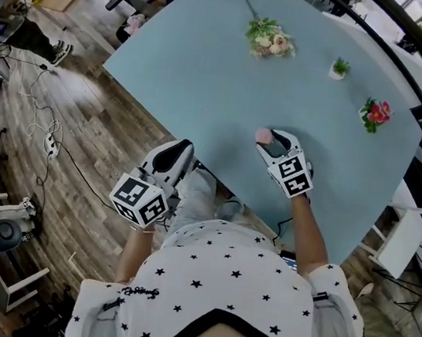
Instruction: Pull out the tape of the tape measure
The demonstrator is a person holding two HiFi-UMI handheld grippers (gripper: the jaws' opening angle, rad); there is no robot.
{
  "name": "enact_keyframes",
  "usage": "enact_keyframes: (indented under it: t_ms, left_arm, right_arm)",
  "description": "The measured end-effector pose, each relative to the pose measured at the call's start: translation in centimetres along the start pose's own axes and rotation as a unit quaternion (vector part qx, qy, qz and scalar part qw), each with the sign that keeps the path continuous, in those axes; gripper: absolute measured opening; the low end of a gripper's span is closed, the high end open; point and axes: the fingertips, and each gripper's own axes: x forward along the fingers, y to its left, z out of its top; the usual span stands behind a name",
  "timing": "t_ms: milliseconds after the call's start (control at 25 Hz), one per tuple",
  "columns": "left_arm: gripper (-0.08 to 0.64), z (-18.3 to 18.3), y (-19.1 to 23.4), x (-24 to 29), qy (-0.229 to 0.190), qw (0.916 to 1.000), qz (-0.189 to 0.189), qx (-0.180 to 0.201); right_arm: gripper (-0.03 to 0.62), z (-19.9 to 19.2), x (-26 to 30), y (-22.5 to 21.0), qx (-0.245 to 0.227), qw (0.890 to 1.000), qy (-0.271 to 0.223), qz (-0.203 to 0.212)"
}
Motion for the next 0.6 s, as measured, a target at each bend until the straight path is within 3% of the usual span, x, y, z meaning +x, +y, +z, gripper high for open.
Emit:
enact_keyframes:
  t_ms: [240, 600]
  left_arm:
    - [0.035, 0.8, -1.7, 1.6, -0.001, 0.9995, -0.031, 0.002]
    - [0.037, 1.7, -4.4, 3.3, -0.007, 0.9973, -0.072, -0.006]
  right_arm:
    - [0.207, 4.0, -4.2, 0.0, 0.000, 0.997, -0.074, -0.034]
    - [0.208, 9.0, -10.3, 1.3, -0.023, 0.983, -0.169, -0.060]
